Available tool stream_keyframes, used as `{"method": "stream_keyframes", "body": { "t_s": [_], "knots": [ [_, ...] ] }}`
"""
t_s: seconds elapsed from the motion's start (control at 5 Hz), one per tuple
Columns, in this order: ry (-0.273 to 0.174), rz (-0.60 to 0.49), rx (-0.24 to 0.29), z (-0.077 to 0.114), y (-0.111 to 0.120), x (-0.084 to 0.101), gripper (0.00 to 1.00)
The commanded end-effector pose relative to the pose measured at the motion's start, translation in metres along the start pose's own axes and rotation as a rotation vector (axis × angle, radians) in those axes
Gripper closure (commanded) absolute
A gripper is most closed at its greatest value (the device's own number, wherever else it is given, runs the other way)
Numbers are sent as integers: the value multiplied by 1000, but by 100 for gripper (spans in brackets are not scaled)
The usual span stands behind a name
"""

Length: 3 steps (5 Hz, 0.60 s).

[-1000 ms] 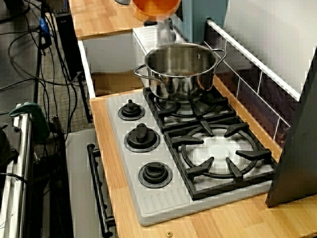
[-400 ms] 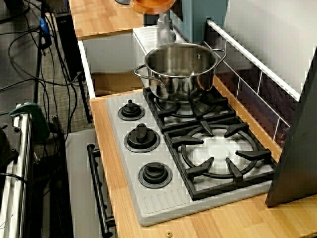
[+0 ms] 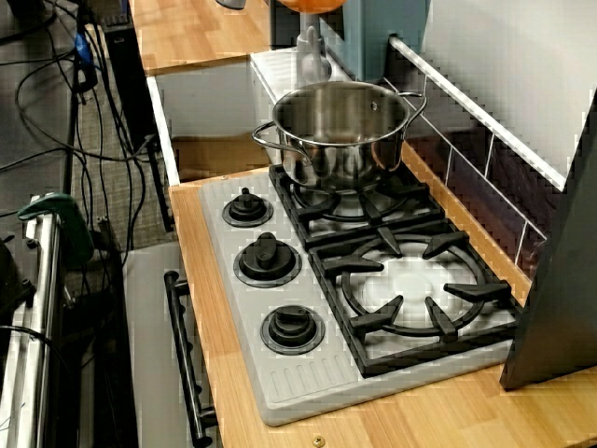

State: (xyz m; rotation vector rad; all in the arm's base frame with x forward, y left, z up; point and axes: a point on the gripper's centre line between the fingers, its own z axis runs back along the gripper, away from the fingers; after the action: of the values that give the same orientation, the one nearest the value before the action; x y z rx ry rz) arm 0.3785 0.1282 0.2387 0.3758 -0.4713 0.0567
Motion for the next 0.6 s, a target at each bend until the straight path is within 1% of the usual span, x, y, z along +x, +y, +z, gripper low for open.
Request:
{"method": "stream_keyframes", "body": {
  "t_s": [0.0, 0.2, 0.4],
  "knots": [
    [25, -102, -300, 15, -44, 15, 100],
    [79, -155, -384, 1, -66, 22, 100],
    [107, -210, -454, -4, -94, 18, 100]
  ]
}}
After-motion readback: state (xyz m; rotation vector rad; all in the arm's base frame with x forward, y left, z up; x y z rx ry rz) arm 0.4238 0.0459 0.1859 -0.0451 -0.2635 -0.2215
